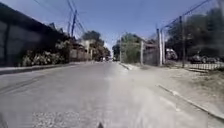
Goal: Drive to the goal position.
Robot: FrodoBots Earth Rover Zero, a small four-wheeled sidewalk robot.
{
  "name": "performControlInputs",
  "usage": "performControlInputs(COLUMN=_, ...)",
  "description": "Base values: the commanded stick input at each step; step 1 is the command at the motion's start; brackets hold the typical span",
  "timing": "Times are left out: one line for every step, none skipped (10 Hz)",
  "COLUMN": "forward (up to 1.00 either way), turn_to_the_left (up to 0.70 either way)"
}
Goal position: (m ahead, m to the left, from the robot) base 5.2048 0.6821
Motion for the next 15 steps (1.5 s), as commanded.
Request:
performControlInputs(forward=1.00, turn_to_the_left=0.00)
performControlInputs(forward=1.00, turn_to_the_left=0.00)
performControlInputs(forward=1.00, turn_to_the_left=0.00)
performControlInputs(forward=1.00, turn_to_the_left=0.00)
performControlInputs(forward=1.00, turn_to_the_left=0.00)
performControlInputs(forward=1.00, turn_to_the_left=0.00)
performControlInputs(forward=1.00, turn_to_the_left=0.00)
performControlInputs(forward=1.00, turn_to_the_left=0.00)
performControlInputs(forward=1.00, turn_to_the_left=0.00)
performControlInputs(forward=1.00, turn_to_the_left=0.00)
performControlInputs(forward=1.00, turn_to_the_left=0.00)
performControlInputs(forward=1.00, turn_to_the_left=0.00)
performControlInputs(forward=1.00, turn_to_the_left=-0.40)
performControlInputs(forward=1.00, turn_to_the_left=-0.40)
performControlInputs(forward=1.00, turn_to_the_left=-0.40)
